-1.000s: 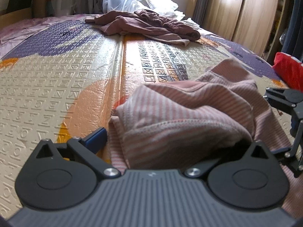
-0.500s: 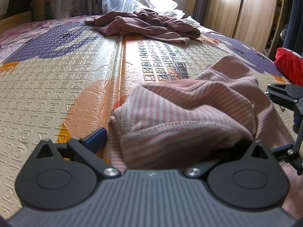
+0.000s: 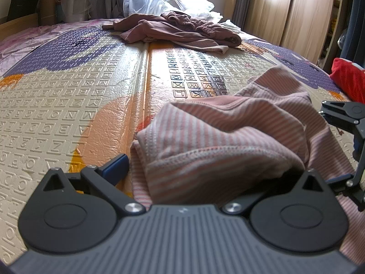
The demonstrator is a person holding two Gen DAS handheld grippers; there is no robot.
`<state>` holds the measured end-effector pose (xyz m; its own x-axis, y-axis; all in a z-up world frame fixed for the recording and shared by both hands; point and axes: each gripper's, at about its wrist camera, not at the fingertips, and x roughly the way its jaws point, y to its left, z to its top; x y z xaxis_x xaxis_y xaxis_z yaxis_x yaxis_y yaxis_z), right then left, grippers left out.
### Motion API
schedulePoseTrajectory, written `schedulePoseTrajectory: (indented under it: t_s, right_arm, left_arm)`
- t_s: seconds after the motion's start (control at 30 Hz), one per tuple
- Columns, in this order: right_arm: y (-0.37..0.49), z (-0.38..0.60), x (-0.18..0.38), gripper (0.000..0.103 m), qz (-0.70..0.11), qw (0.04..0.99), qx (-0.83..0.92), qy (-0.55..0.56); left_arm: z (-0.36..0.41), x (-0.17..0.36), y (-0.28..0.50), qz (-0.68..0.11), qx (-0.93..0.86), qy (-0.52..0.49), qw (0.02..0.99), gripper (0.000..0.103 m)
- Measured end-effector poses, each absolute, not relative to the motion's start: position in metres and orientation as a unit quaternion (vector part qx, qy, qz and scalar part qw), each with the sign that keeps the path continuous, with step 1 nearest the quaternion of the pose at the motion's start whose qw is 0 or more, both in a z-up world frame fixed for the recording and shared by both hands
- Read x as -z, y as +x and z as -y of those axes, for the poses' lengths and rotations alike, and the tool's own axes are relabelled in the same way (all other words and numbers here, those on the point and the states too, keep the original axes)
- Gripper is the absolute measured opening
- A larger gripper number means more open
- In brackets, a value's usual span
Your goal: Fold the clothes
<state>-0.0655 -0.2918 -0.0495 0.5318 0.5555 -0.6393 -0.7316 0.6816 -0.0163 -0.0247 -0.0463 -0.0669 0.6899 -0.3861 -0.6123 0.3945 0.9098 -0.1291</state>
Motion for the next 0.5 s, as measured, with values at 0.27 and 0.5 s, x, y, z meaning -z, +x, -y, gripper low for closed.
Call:
schedulePoseTrajectory:
  t_s: [0.27,0.5]
  right_arm:
    - [-0.0653,0.2917,0.0495,0.103,-0.309,0.863,-0.373,-0.143]
    - [-0.0651,0.2917,0.0494,0.103,-0.308,0.863,-0.373,-0.143]
  left_arm:
    - [0.0467,0.0674,-0.0254,-0.331,0.212,0.006,0.919,0.103]
    - [0.0472,0.0673,-0.0259,-0.332,0.212,0.007,0.919,0.103]
